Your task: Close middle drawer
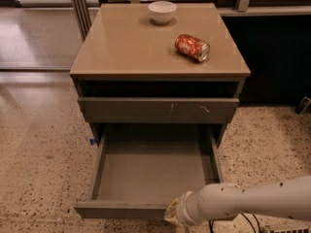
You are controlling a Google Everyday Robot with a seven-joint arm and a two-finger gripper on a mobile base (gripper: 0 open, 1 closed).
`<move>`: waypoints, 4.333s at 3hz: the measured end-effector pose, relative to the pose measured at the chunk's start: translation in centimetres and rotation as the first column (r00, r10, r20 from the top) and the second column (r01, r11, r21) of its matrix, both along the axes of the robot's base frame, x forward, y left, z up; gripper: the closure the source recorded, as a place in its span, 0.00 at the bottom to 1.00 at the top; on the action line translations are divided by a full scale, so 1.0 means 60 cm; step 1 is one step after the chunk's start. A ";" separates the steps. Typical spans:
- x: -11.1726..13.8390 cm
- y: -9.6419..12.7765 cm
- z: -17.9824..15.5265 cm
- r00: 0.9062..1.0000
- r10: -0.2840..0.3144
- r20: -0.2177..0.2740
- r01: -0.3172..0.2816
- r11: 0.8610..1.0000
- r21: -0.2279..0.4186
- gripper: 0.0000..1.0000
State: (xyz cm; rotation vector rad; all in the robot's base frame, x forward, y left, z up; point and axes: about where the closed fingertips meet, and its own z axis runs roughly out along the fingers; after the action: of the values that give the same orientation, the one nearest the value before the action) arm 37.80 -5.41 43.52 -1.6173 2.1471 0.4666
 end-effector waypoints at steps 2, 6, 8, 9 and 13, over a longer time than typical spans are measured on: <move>0.036 0.002 0.013 0.999 -0.030 0.042 0.030 0.999 0.011 1.00; 0.117 0.005 -0.015 0.994 -0.079 0.069 0.077 0.997 0.029 1.00; 0.180 0.064 -0.028 0.994 -0.058 0.092 0.047 0.992 0.117 1.00; 0.200 0.065 -0.023 0.990 -0.076 0.115 0.062 0.990 0.127 1.00; 0.299 0.056 -0.031 0.973 -0.186 0.139 0.163 0.974 0.158 1.00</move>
Offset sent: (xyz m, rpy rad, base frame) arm 0.0194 0.0008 0.0070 0.0095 -0.0378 -0.0268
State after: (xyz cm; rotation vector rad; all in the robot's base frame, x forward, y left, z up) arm 55.71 -2.06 41.69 -1.3268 2.0666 0.4195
